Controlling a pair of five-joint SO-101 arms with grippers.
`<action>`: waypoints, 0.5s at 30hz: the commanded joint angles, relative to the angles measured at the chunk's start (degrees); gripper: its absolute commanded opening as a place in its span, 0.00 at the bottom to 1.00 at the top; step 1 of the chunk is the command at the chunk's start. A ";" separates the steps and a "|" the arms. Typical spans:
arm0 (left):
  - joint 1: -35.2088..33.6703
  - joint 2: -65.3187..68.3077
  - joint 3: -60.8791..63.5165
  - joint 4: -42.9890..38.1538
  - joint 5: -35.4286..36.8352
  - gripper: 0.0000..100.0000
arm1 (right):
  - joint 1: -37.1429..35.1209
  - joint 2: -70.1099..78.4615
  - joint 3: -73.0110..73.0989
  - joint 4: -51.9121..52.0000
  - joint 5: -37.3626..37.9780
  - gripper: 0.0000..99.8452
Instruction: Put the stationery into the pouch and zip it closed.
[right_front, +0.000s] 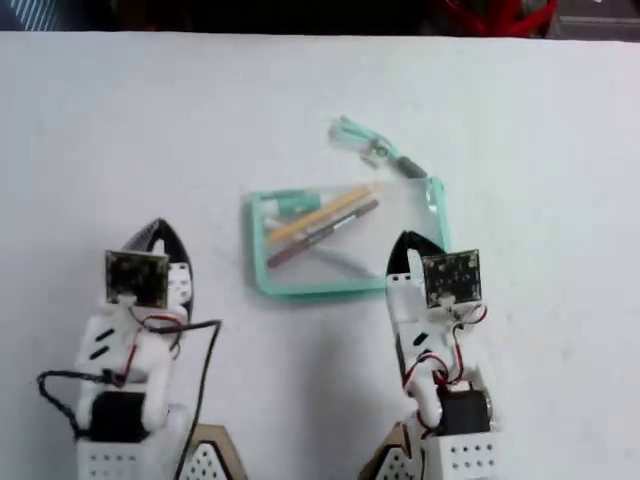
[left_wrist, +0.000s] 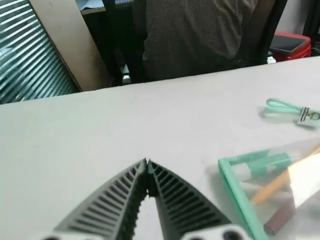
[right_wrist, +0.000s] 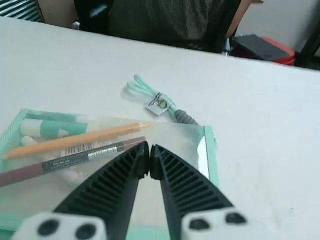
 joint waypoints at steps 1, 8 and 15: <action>-0.40 -0.13 6.86 -9.49 0.26 0.02 | -0.13 -0.48 1.23 0.13 -6.95 0.02; -0.40 -0.04 6.77 9.41 0.35 0.02 | 3.74 -0.48 1.23 2.59 -9.76 0.02; -0.40 -0.04 6.68 18.99 0.79 0.02 | 7.78 -0.40 1.23 3.74 -9.85 0.02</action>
